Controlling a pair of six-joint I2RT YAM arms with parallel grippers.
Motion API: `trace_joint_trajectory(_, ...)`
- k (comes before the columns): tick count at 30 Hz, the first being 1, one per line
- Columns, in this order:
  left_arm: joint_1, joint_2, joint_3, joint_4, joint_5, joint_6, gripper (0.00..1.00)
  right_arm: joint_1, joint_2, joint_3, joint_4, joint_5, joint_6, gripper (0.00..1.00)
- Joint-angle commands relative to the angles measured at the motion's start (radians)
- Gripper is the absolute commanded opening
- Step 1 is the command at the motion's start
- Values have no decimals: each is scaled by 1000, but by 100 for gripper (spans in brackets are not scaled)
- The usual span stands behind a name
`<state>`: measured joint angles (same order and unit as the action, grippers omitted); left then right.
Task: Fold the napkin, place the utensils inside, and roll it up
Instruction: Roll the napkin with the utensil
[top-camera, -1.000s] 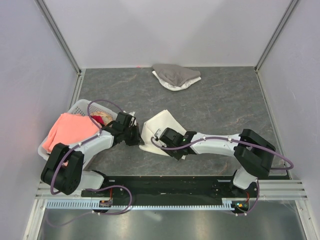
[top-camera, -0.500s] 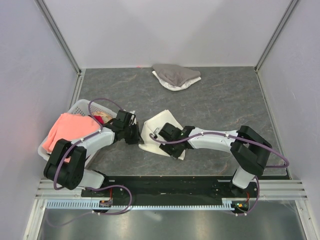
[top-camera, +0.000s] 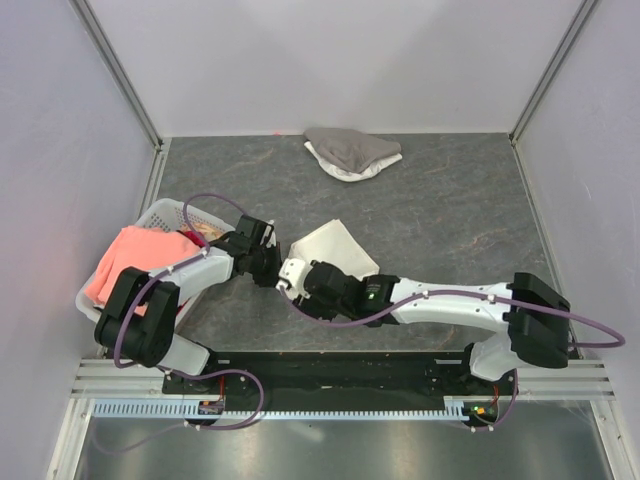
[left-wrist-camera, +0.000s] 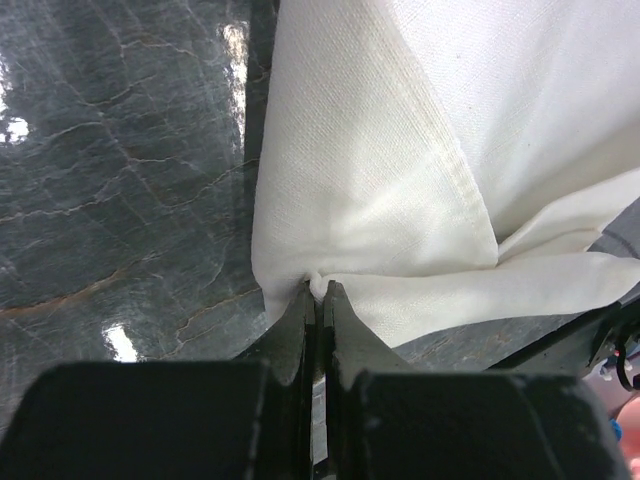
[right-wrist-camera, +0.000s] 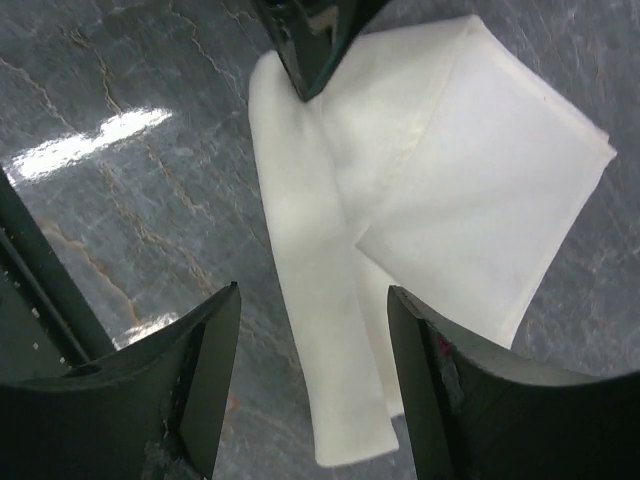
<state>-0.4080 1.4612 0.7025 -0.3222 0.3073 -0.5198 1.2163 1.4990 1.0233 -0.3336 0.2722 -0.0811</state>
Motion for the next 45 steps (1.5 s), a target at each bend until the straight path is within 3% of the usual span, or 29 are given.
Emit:
trace_joint_trajectory(1, 5, 39, 14, -43, 15, 46, 2, 28, 102, -29, 169, 96, -95, 68)
trace_joint_trajectory(7, 9, 41, 14, -43, 13, 47, 2, 31, 193, -29, 243, 94, -140, 68)
trace_joint_trajectory(27, 11, 45, 17, -32, 44, 69, 2, -44, 322, -32, 258, 15, -178, 61)
trace_joint_trajectory(30, 12, 45, 18, -29, 52, 70, 2, -58, 334, -28, 240, -19, -175, 54)
trace_joint_trajectory(35, 11, 36, 25, -18, 29, 67, 2, -58, 345, -12, 177, -102, -145, 31)
trace_joint_trajectory(38, 11, -4, 26, -11, -29, 50, 22, -73, 343, 6, 114, -181, -97, 25)
trace_joint_trajectory(39, 12, -22, 19, -3, -45, 44, 37, -87, 337, 11, 101, -211, -83, 24)
trace_joint_trajectory(42, 11, -96, -11, 32, -92, 14, 58, -122, 330, 20, 56, -335, -25, 22)
trace_joint_trajectory(45, 11, -154, -46, 54, -125, -14, 65, -149, 328, 30, 27, -412, 13, 20)
